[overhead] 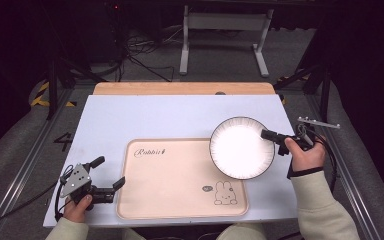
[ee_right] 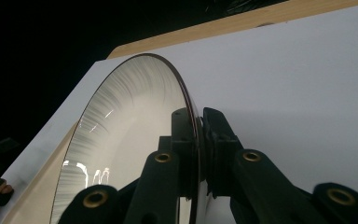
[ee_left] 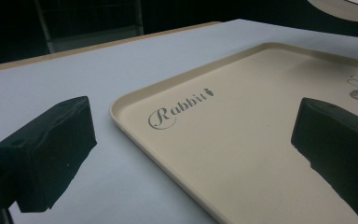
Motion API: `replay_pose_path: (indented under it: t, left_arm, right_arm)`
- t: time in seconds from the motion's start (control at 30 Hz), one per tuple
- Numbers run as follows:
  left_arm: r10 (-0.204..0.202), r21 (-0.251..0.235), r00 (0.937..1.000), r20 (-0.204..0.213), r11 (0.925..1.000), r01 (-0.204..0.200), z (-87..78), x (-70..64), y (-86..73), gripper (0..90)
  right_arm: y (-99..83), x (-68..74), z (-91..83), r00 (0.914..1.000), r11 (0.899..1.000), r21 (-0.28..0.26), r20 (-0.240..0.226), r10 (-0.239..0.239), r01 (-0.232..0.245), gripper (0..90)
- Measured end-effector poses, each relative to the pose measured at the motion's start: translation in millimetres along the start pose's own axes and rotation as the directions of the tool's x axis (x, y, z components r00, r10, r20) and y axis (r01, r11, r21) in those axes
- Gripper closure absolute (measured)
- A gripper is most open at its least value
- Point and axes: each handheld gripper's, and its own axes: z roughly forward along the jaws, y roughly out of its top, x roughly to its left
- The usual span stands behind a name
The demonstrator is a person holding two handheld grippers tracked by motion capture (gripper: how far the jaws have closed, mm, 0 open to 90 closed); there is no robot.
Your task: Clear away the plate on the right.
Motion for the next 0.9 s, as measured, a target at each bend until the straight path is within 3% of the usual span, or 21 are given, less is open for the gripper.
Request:
replay_pose_path:
  t: [0.9]
  left_arm:
    - [0.000, 0.005, 1.0000, 0.004, 1.0000, 0.000, 0.6, 0.1, 0.2, 0.2]
  right_arm:
    - [4.1, 43.5, 46.0, 0.9932, 0.996, 0.072, -0.110, -0.037, 0.045, 84.1]
